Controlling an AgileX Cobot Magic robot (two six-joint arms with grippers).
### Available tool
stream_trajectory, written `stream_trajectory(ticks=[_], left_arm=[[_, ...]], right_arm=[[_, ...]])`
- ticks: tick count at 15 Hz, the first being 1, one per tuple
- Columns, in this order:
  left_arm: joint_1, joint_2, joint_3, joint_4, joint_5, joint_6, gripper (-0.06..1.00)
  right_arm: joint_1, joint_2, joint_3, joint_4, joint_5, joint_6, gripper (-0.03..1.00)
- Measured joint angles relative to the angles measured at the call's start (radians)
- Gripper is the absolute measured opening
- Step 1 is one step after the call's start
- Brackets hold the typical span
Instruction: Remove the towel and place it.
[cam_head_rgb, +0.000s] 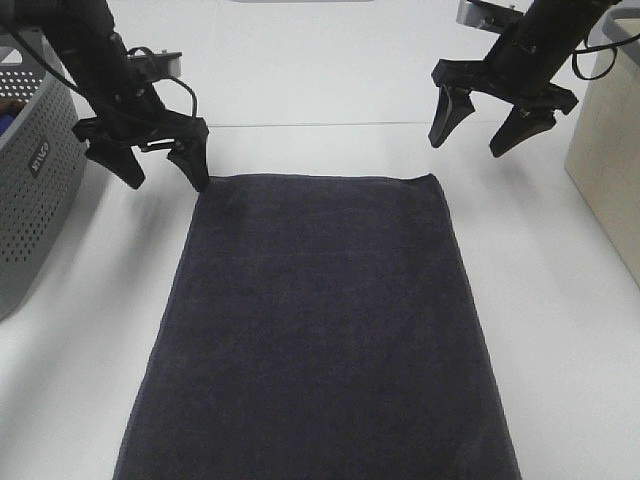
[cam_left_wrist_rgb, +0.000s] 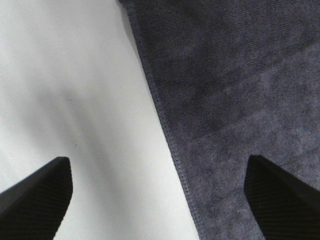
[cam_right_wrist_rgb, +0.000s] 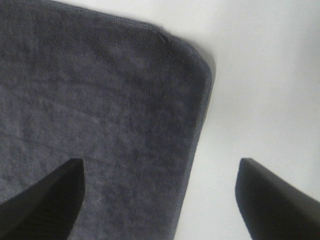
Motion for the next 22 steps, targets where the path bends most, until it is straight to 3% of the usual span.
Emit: stream_trajectory(ticks=[5,10,18,20,21,22], left_arm=[[0.03,0.134,-0.148,-0.134,0.015,0.068,0.86],[0.035,0.22,-0.244,-0.157,0.024,0.069,0.86],[0.035,0.228,-0.253,-0.163,0.024,0.059,0.85],[0.035,0.236,-0.253,-0.195,0.023,0.048,0.85],[0.025,0.248,-0.257,-0.272,0.007,0.045,0.84],[0.007,0.253,-0.258,-0.296,-0.013,0.045,0.83]], right_arm=[[-0.04,0.191,-0.177,0.065,0.057,-0.087,0.79],[-0.065,0.3,-0.217,0.069,0.063,-0.097,0.79],[-0.074,0.319,-0.224,0.105,0.057,-0.131,0.78],[-0.072,0.327,-0.227,0.117,0.028,-0.097,0.76],[-0.044,0.333,-0.229,0.127,-0.025,-0.082,0.73],[-0.021,0.338,-0.229,0.132,-0.054,-0.081,0.71]])
